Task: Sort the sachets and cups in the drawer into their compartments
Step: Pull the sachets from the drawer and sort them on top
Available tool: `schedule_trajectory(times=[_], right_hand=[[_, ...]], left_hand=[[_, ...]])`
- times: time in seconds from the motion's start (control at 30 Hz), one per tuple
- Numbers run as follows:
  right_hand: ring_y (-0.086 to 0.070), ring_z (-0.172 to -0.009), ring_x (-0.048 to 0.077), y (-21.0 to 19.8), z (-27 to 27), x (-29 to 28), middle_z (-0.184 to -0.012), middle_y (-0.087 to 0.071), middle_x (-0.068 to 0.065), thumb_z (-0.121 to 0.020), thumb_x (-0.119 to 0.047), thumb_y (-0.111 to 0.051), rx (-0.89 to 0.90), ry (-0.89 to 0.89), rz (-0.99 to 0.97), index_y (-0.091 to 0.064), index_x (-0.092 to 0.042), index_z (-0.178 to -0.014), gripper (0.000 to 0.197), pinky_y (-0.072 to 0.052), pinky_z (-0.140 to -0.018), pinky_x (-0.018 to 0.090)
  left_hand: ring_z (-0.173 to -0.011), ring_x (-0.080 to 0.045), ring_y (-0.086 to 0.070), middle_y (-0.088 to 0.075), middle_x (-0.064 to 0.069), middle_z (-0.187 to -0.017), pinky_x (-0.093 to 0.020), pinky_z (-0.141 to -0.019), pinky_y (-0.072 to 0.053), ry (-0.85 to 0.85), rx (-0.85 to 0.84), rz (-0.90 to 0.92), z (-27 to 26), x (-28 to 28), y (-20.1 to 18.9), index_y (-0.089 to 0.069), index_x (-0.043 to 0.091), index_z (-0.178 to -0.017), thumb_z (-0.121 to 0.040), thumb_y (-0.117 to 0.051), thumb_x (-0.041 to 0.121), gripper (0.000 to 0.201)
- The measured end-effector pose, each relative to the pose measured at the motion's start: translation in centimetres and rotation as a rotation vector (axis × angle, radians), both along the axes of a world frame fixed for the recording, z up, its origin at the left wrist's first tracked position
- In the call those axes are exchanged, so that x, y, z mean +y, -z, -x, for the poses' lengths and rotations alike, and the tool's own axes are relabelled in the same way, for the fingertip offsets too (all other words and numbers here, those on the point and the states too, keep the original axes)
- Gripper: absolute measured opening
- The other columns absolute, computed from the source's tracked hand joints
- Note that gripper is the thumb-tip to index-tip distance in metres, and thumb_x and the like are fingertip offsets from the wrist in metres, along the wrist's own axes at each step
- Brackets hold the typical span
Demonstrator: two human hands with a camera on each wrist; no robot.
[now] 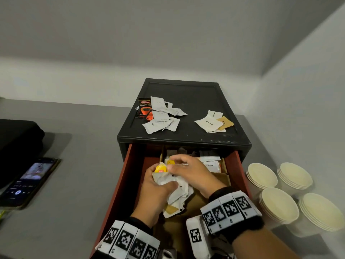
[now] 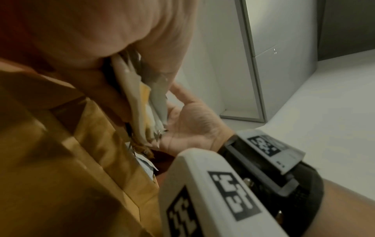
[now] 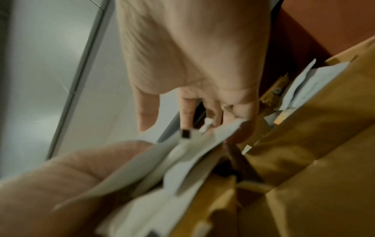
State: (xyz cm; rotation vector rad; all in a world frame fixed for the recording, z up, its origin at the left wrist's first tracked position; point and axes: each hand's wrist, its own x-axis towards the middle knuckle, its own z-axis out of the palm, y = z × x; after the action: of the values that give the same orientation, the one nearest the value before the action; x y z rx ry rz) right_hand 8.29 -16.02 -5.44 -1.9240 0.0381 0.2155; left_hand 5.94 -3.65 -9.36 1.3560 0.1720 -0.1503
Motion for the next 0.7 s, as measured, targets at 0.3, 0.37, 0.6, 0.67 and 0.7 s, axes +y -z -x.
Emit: schedule_trajectory(times=[0.3,0.37,0.6,0.67,0.7], right_hand=[[-0.051,-0.071,0.011,0.7,0.9,0.4,-0.07,-0.054,0.001,-0.086,-0.009,-0.063,-0.047,0.053,-0.108,-0.06,-0.011,-0.068,0.018,-0.042,-0.07,0.023],[-0.054,-0.074,0.013,0.7,0.8,0.2,-0.072,-0.058,0.003,-0.088,-0.007,-0.059,-0.008,0.136,-0.269,-0.06,-0.011,-0.068,0.021,-0.045,-0.073,0.024],[-0.053,-0.069,0.014,1.2,-0.2,-1.0,-0.077,-0.059,0.004,-0.095,-0.014,-0.051,0.127,0.431,-0.459,-0.06,-0.016,-0.078,0.019,-0.045,-0.065,0.027],[-0.051,-0.062,0.011,1.4,-0.6,-1.3,-0.073,-0.056,0.002,-0.096,-0.014,-0.051,0.152,0.512,-0.46,-0.058,-0.016,-0.08,0.018,-0.042,-0.057,0.023],[-0.052,-0.06,0.011,1.4,-0.8,-1.5,-0.072,-0.055,0.002,-0.096,-0.014,-0.051,0.167,0.541,-0.463,-0.058,-0.016,-0.081,0.016,-0.042,-0.055,0.022]], left_hand=[[-0.103,-0.023,-0.063,-0.06,-0.004,-0.115,-0.04,-0.085,-0.055,0.1,0.038,-0.015,0.6,-0.1,-0.6,-0.029,0.025,-0.139,-0.07,-0.072,-0.014,0.09],[-0.104,-0.023,-0.062,-0.06,-0.004,-0.116,-0.043,-0.088,-0.053,0.085,0.051,-0.005,0.5,0.0,-0.5,-0.028,0.023,-0.141,-0.07,-0.072,-0.014,0.092],[-0.098,-0.03,-0.065,-0.065,-0.011,-0.11,-0.044,-0.081,-0.056,0.11,0.091,0.014,0.4,0.0,-0.4,-0.047,0.018,-0.125,-0.072,-0.071,-0.013,0.066],[-0.097,-0.032,-0.066,-0.067,-0.013,-0.107,-0.044,-0.08,-0.056,0.121,0.093,0.009,0.4,0.0,-0.4,-0.055,0.015,-0.117,-0.074,-0.068,-0.014,0.054],[-0.096,-0.033,-0.066,-0.068,-0.015,-0.105,-0.044,-0.08,-0.056,0.125,0.1,0.013,0.4,0.0,-0.4,-0.057,0.014,-0.113,-0.075,-0.067,-0.014,0.049]])
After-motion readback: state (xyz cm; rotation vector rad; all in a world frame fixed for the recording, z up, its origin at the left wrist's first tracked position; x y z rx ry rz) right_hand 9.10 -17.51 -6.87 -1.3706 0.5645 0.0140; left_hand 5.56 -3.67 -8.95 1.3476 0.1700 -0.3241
